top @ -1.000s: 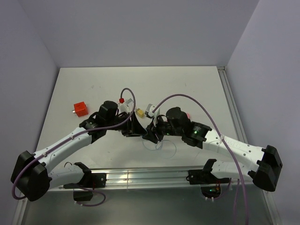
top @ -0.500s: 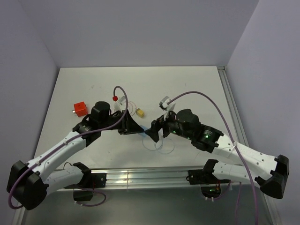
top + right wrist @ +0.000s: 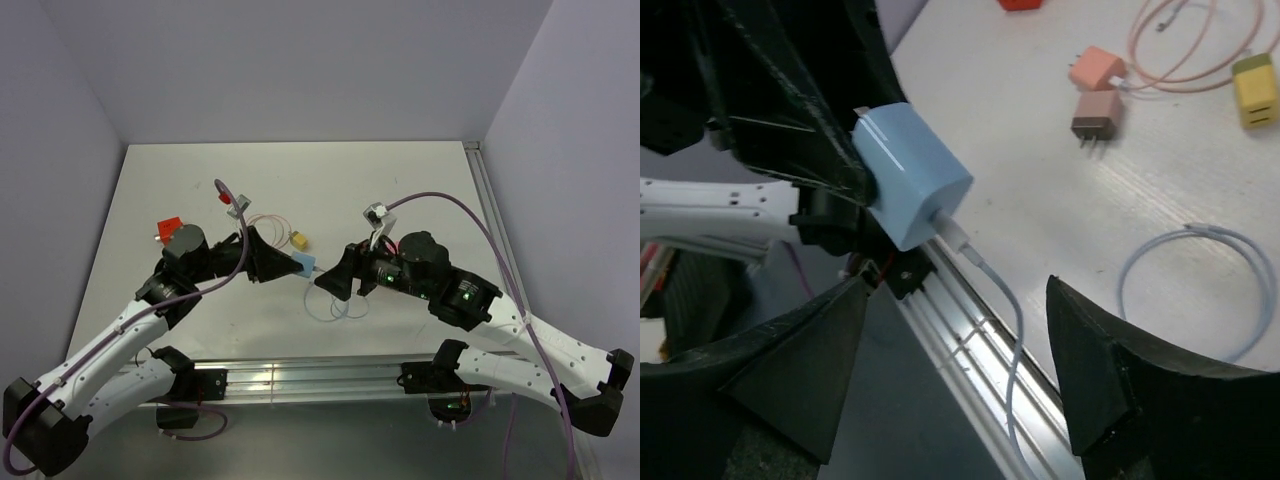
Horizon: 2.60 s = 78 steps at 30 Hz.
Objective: Insert the plug
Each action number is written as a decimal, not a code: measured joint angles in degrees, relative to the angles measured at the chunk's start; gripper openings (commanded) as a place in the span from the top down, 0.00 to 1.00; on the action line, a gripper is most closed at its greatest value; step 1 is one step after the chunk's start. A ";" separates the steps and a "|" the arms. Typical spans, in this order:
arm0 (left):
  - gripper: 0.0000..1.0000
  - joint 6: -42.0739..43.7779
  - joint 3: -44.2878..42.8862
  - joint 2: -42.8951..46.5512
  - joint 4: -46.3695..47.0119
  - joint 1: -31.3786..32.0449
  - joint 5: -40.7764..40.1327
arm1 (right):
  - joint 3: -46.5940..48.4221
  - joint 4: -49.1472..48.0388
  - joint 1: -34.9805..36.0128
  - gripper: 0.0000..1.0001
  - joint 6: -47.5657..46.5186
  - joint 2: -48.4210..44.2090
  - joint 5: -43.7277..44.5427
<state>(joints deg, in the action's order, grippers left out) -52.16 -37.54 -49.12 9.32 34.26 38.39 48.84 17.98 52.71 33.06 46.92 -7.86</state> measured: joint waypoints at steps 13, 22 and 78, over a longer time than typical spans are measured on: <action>1.00 -2.25 -2.51 -3.32 1.77 0.00 6.86 | 0.50 -5.79 -0.90 0.17 -5.97 -0.39 -11.34; 1.00 -24.35 -1.03 -8.35 9.66 -0.07 9.14 | -7.04 -14.51 -0.90 0.19 -18.32 -4.59 -9.44; 1.00 -61.70 7.28 -6.25 36.28 2.97 -0.79 | -13.29 -55.56 -0.83 0.46 -23.45 4.22 -15.21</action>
<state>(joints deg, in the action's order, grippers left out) -113.86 -30.26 -55.37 45.60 37.23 37.60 35.55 -37.58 51.88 9.61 51.13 -23.07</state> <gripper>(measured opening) 0.361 0.564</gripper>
